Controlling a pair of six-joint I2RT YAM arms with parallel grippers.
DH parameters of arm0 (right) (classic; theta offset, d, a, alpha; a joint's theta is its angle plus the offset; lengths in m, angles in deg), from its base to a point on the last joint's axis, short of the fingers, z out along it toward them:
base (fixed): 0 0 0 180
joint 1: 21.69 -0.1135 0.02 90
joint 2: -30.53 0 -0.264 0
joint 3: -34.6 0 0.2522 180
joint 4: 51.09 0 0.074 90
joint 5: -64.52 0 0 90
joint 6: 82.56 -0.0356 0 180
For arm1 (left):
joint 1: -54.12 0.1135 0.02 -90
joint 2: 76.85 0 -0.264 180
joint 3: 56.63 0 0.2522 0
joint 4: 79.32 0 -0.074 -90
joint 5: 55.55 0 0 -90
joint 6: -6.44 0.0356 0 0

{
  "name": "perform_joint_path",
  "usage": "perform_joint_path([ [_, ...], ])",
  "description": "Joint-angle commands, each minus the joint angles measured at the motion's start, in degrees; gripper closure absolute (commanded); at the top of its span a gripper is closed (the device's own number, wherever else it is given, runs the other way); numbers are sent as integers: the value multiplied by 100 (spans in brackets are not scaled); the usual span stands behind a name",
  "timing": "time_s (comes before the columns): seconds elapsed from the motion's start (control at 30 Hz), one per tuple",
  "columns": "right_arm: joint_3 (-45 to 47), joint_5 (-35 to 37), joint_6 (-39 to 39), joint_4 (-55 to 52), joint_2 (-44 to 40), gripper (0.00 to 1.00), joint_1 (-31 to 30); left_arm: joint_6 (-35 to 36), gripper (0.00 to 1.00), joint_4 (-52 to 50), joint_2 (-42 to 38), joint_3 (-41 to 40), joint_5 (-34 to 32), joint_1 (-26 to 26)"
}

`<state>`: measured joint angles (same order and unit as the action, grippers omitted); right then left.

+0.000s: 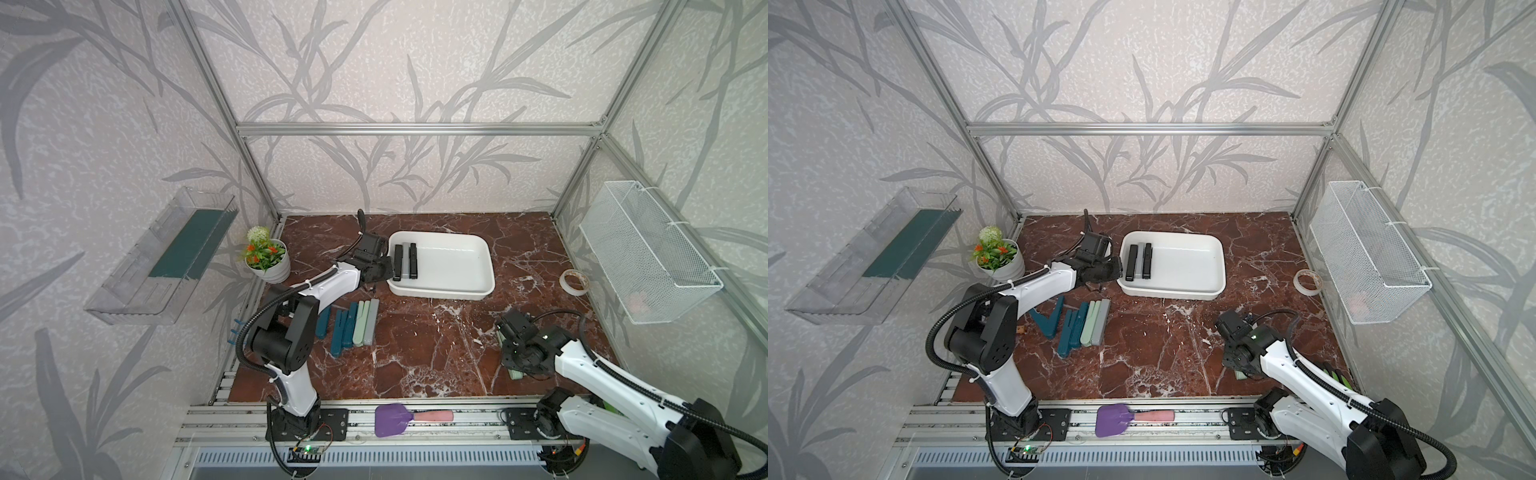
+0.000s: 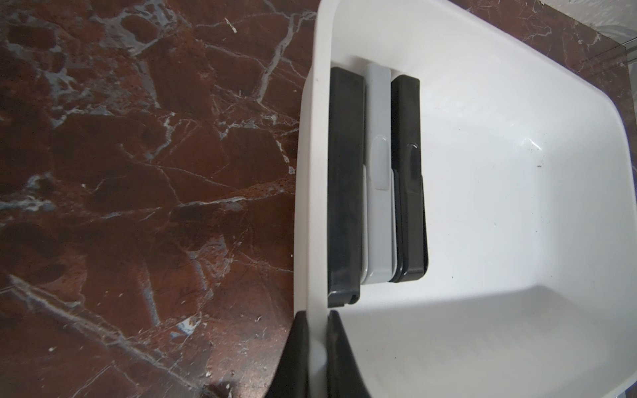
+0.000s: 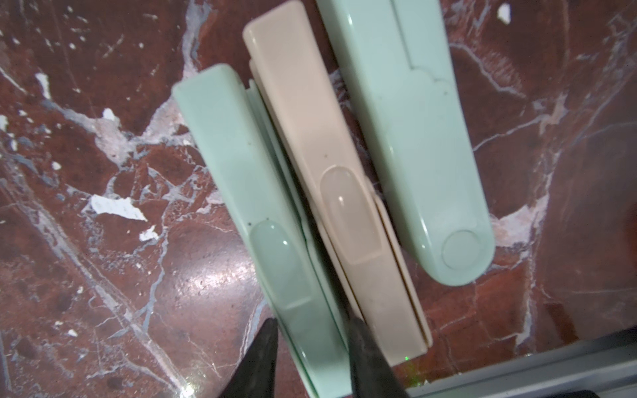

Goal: Put the pruning pliers into the storage box
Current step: Pick up the pruning pliers from the center of the board.

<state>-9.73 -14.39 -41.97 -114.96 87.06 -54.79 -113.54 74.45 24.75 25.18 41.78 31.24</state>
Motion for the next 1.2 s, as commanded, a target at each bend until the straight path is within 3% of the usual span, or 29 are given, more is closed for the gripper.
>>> perform_joint_path([
  [0.0, 148, 103, -124, -69, 24, 65, -60, 59, 90, 173, -70, -45, -35, -6],
  [1.17, 60, 185, -355, -180, 179, 62, -561, 36, 90, 230, -40, -56, -12, -1],
])
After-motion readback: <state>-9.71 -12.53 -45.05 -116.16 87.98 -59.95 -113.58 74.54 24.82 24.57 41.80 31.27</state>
